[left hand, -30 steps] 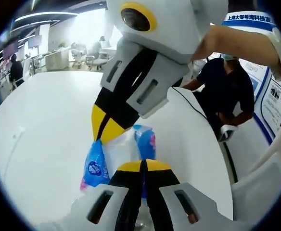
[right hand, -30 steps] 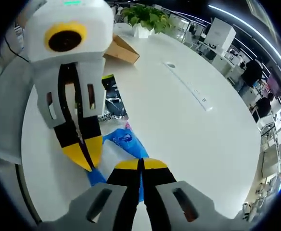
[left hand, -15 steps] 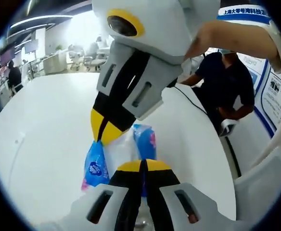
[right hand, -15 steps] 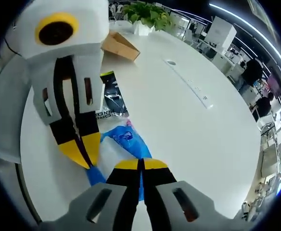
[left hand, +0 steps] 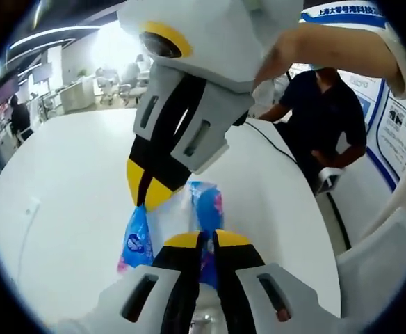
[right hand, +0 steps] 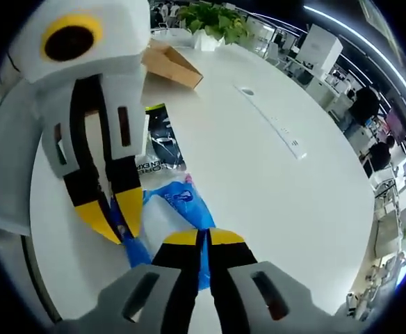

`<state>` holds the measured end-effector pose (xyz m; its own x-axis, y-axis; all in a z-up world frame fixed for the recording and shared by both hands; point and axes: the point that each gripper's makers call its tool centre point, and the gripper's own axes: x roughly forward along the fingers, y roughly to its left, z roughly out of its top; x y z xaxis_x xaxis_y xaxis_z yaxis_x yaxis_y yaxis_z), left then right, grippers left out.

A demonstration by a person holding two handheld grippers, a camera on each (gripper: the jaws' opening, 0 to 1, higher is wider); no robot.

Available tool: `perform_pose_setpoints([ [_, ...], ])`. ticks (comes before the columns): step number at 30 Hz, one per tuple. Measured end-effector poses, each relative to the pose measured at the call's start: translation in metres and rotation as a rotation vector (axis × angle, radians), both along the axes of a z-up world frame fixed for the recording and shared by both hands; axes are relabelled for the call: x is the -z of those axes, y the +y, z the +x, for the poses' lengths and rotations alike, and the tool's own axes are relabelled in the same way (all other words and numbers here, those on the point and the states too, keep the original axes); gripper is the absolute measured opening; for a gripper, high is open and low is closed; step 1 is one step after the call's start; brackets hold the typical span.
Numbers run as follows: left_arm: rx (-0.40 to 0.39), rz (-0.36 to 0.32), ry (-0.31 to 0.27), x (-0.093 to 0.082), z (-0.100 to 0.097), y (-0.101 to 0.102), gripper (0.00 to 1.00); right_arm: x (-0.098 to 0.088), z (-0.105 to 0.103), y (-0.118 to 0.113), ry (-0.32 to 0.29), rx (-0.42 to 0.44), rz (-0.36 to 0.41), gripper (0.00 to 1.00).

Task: Operate the shoe box by opening the lid, removing the specified soft item, and placing it in the target area until the item is outside and the box remains undamaged.

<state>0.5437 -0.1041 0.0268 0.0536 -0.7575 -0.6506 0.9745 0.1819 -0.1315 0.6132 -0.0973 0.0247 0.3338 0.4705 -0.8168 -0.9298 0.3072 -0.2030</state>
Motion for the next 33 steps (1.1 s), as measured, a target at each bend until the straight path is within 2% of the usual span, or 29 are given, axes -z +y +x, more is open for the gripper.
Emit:
perform_pose_setpoints([
  [3,-0.008,0.005,-0.020,-0.003,0.002,0.002,0.08,-0.004,0.000,0.000,-0.008,0.001,0.002,0.03],
  [11,-0.006,-0.004,-0.034,-0.017,-0.002,0.007,0.08,-0.012,-0.005,0.003,-0.008,0.013,0.018,0.05],
  [15,-0.012,0.006,-0.031,-0.022,-0.003,0.014,0.13,-0.017,-0.006,0.005,-0.012,0.022,0.027,0.08],
  [20,-0.020,0.006,-0.037,-0.034,-0.008,0.023,0.19,-0.035,-0.009,0.010,-0.006,0.087,0.092,0.11],
  [25,-0.055,0.019,-0.037,-0.048,-0.012,0.042,0.28,-0.046,-0.014,0.017,0.002,0.116,0.118,0.15],
  [28,-0.129,0.003,-0.018,-0.059,-0.014,0.058,0.28,-0.049,-0.018,0.023,0.014,0.131,0.127,0.19],
  [30,-0.144,-0.013,-0.012,-0.066,-0.019,0.068,0.32,-0.052,-0.022,0.028,0.030,0.144,0.136,0.21],
  [33,-0.173,0.001,-0.021,-0.070,-0.022,0.085,0.36,-0.054,-0.026,0.035,0.035,0.152,0.147,0.24],
])
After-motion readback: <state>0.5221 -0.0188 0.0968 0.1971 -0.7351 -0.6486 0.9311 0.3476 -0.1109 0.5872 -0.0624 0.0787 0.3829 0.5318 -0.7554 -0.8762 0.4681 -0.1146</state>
